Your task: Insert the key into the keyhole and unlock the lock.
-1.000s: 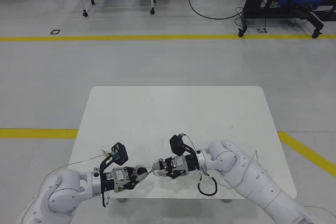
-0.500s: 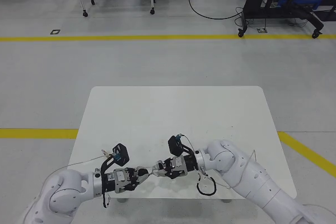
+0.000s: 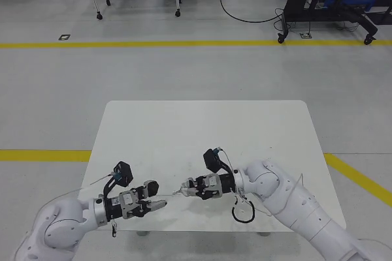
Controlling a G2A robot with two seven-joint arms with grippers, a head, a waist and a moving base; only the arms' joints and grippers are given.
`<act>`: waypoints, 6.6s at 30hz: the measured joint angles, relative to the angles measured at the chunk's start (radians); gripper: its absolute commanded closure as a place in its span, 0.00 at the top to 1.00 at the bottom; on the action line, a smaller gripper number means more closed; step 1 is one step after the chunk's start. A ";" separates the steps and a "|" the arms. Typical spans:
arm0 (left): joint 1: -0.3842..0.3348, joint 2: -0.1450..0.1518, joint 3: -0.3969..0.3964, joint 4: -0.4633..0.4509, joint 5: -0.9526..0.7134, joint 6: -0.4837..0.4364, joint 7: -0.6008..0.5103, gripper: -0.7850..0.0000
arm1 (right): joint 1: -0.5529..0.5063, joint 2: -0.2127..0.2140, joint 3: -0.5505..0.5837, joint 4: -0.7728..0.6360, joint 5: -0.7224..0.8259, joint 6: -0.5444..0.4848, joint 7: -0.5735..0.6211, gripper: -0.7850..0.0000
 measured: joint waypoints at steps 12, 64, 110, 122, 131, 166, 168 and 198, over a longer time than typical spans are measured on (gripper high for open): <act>0.158 0.028 -0.245 0.018 -0.031 -0.004 0.093 1.00 | -0.237 0.113 0.319 -0.215 -0.077 0.000 -0.276 0.00; -0.258 -0.047 0.131 0.085 0.451 1.136 -0.422 0.74 | -0.438 0.172 0.516 -0.287 -0.342 0.000 -0.797 0.00; -0.350 -0.072 0.168 0.295 0.207 0.460 -0.128 0.00 | -0.438 0.172 0.516 -0.287 -0.342 0.000 -0.797 0.00; -0.333 -0.036 0.129 0.132 0.574 0.514 -0.335 0.00 | -0.438 0.172 0.516 -0.287 -0.342 0.000 -0.797 0.00; -0.412 -0.060 0.271 0.158 0.730 0.601 -0.475 0.00 | -0.438 0.172 0.516 -0.287 -0.342 0.000 -0.797 0.00; -0.488 -0.095 0.317 0.267 0.649 0.639 -0.450 0.25 | -0.438 0.172 0.516 -0.287 -0.342 0.000 -0.797 0.00; -0.491 -0.097 0.320 0.271 0.648 0.639 -0.448 0.27 | -0.438 0.172 0.516 -0.287 -0.342 0.000 -0.797 0.00; -0.415 -0.064 0.035 0.375 -0.154 0.187 -0.501 0.00 | -0.438 0.172 0.516 -0.287 -0.342 0.000 -0.797 0.00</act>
